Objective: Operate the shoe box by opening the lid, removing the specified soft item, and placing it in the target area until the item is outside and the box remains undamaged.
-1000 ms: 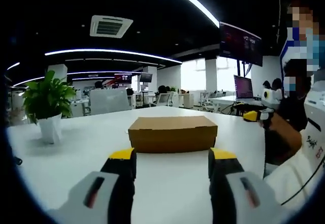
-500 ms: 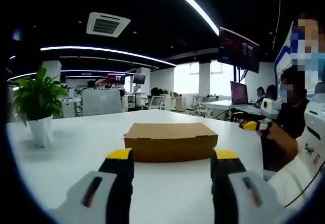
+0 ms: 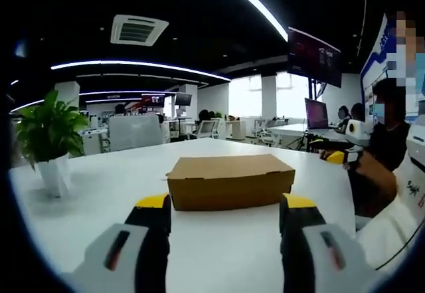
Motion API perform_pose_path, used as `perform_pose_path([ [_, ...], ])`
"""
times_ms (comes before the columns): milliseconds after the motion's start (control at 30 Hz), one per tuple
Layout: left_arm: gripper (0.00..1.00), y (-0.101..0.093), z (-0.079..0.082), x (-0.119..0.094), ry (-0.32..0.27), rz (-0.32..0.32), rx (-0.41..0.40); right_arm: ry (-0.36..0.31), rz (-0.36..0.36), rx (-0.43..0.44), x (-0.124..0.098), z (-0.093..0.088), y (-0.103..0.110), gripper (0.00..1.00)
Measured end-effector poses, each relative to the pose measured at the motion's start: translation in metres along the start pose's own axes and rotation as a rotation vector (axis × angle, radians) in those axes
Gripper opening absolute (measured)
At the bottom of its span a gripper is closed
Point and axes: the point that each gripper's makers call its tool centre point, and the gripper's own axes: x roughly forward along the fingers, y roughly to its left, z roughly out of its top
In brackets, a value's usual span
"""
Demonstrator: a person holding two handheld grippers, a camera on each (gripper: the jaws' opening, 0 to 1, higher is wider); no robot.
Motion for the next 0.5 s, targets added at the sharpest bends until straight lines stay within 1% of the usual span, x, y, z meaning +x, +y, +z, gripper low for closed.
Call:
perform_pose_path([
  [67,0.68,0.0,0.0,0.004,0.001,-0.007,0.009,-0.002,0.015,0.005,0.002,0.001,0.004,0.78],
  [100,0.68,0.002,-0.005,0.008,0.016,0.001,0.037,0.007,0.016,-0.011,0.005,0.0,0.006,0.78],
  [167,0.68,0.003,-0.006,0.009,0.022,0.003,0.042,0.008,0.017,-0.012,0.005,0.0,0.006,0.78],
  [200,0.67,0.006,-0.01,0.012,0.036,0.01,0.04,0.002,0.017,-0.012,0.006,0.0,0.006,0.78],
  [233,0.65,0.009,-0.013,0.015,0.045,0.007,0.021,0.002,0.015,-0.007,0.007,0.0,0.007,0.78],
  [267,0.64,0.008,-0.014,0.017,0.046,-0.003,0.015,0.0,0.015,-0.003,0.007,-0.001,0.007,0.78],
  [300,0.64,0.008,-0.013,0.019,0.046,-0.013,0.012,0.001,0.015,0.0,0.008,-0.003,0.008,0.78],
  [367,0.65,0.007,-0.012,0.026,0.044,-0.036,0.009,0.02,0.027,-0.008,0.011,-0.007,0.008,0.77],
  [433,0.65,0.007,-0.011,0.028,0.047,-0.044,0.011,0.038,0.036,-0.015,0.014,-0.006,0.006,0.75],
  [500,0.64,0.008,-0.009,0.031,0.055,-0.048,-0.007,0.058,0.036,0.0,0.018,-0.003,0.002,0.73],
])
